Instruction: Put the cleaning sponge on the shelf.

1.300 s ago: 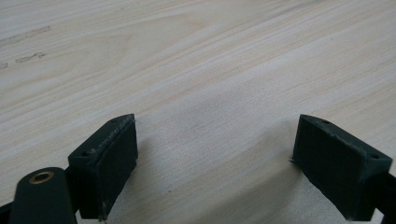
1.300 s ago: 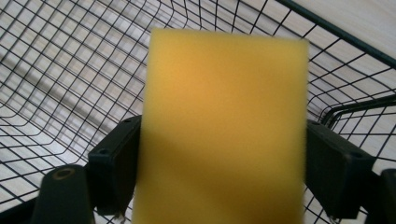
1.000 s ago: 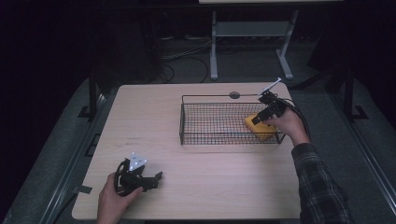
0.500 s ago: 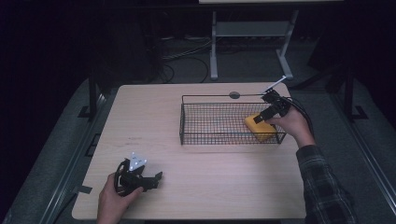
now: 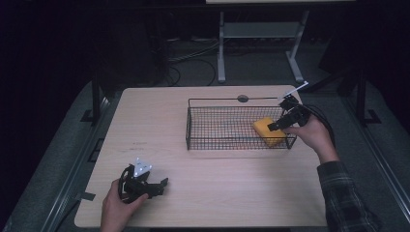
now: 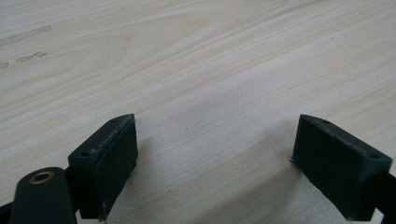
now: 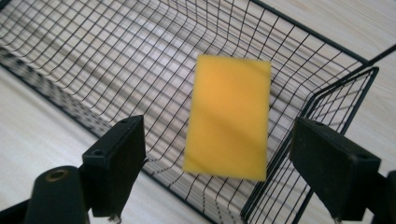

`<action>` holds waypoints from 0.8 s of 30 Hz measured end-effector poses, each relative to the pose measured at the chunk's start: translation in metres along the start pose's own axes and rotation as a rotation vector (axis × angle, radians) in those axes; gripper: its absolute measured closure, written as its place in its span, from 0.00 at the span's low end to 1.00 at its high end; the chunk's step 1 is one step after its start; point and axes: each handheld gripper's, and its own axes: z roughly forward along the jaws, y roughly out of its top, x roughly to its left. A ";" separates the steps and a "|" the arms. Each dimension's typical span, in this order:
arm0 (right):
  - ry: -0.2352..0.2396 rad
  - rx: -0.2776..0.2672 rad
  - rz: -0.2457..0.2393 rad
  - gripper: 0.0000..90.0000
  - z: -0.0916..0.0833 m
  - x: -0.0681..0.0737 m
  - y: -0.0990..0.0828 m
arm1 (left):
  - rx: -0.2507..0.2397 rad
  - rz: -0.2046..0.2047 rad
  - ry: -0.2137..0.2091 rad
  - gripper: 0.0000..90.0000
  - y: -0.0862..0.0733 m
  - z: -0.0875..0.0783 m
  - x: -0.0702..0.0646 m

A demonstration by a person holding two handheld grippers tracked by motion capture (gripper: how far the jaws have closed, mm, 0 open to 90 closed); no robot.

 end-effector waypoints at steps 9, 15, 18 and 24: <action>0.011 -0.057 -0.018 0.19 -0.021 0.011 -0.026 | 0.000 -0.001 0.002 0.14 0.000 0.000 0.000; 0.011 -0.079 -0.030 0.18 -0.030 0.018 -0.041 | 0.000 -0.001 0.002 0.14 0.000 0.000 0.000; 0.025 -0.107 -0.030 0.17 -0.034 0.024 -0.056 | 0.000 -0.002 0.002 0.14 0.000 0.000 0.000; 0.031 -0.131 -0.037 0.16 -0.035 0.030 -0.075 | 0.000 -0.001 0.003 0.14 0.000 0.000 0.000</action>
